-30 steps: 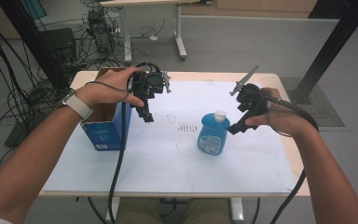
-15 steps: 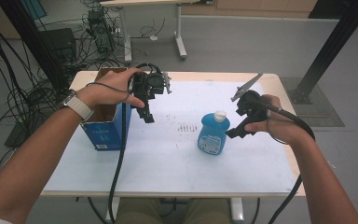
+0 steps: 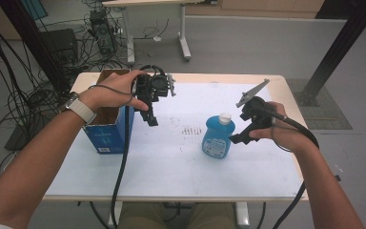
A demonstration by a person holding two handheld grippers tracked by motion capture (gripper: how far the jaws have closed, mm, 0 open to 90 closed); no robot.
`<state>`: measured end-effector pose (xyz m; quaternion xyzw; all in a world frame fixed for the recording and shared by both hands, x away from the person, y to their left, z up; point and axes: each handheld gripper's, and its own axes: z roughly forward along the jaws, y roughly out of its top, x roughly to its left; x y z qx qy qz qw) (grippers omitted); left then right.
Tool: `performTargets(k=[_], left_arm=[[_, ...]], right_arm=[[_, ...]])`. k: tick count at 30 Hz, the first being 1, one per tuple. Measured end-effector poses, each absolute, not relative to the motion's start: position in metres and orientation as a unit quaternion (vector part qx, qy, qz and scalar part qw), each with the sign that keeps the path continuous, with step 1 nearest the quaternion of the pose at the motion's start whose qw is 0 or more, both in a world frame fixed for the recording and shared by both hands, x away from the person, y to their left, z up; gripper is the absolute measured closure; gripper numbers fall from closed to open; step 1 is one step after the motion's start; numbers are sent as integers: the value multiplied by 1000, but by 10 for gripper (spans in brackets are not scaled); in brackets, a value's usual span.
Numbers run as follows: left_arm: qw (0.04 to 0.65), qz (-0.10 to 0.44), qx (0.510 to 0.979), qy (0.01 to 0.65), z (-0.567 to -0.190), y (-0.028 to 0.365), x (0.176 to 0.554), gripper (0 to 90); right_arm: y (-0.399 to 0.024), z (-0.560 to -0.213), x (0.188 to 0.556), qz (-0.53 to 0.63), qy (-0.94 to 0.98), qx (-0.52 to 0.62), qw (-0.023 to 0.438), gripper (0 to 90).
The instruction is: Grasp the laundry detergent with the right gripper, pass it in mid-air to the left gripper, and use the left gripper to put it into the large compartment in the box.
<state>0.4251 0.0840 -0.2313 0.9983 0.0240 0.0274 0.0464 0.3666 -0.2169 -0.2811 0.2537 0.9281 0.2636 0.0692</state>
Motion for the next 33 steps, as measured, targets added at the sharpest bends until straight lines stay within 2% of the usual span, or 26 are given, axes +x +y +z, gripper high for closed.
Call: performTargets(k=[33], left_arm=[[48, 28, 998, 27, -233, 83, 423, 92]], right_arm=[[-220, -303, 362, 306, 914, 256, 72, 58]])
